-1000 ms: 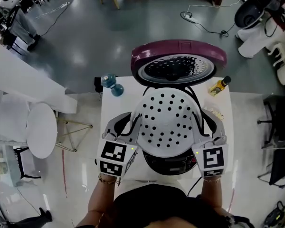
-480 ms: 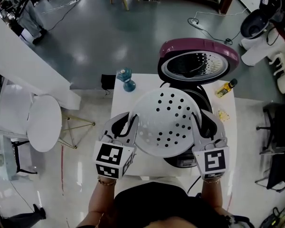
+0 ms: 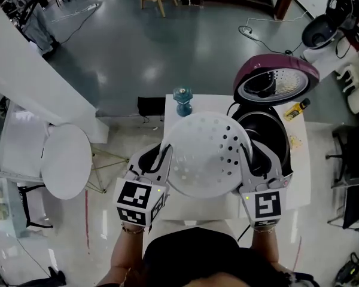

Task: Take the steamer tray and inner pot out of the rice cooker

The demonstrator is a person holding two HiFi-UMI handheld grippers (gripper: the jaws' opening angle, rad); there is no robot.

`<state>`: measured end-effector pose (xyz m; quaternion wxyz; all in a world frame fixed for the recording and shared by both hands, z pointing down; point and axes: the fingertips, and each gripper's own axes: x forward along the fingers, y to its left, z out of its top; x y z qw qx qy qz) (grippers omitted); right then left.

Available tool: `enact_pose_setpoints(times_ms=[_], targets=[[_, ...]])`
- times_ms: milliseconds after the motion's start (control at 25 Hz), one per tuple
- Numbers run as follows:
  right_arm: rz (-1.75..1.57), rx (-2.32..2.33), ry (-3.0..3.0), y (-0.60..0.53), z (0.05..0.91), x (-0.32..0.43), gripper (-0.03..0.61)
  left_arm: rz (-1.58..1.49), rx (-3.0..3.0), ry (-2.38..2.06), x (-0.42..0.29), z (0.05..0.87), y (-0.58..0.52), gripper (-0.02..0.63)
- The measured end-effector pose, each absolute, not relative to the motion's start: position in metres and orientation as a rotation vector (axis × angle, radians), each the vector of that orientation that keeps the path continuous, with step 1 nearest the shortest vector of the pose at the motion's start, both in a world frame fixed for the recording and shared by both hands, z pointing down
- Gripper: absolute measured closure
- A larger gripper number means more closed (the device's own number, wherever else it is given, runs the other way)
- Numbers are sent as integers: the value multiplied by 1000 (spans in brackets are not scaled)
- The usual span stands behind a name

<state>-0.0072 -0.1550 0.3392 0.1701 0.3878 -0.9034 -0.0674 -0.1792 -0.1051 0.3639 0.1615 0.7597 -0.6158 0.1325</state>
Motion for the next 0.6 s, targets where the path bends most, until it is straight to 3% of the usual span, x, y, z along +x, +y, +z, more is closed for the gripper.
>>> enact_pose_setpoints(times_ms=[600], targets=[[-36,1210,-2424,-126,392,-85,497,533,2223,-1624,-264,403,-93,571]])
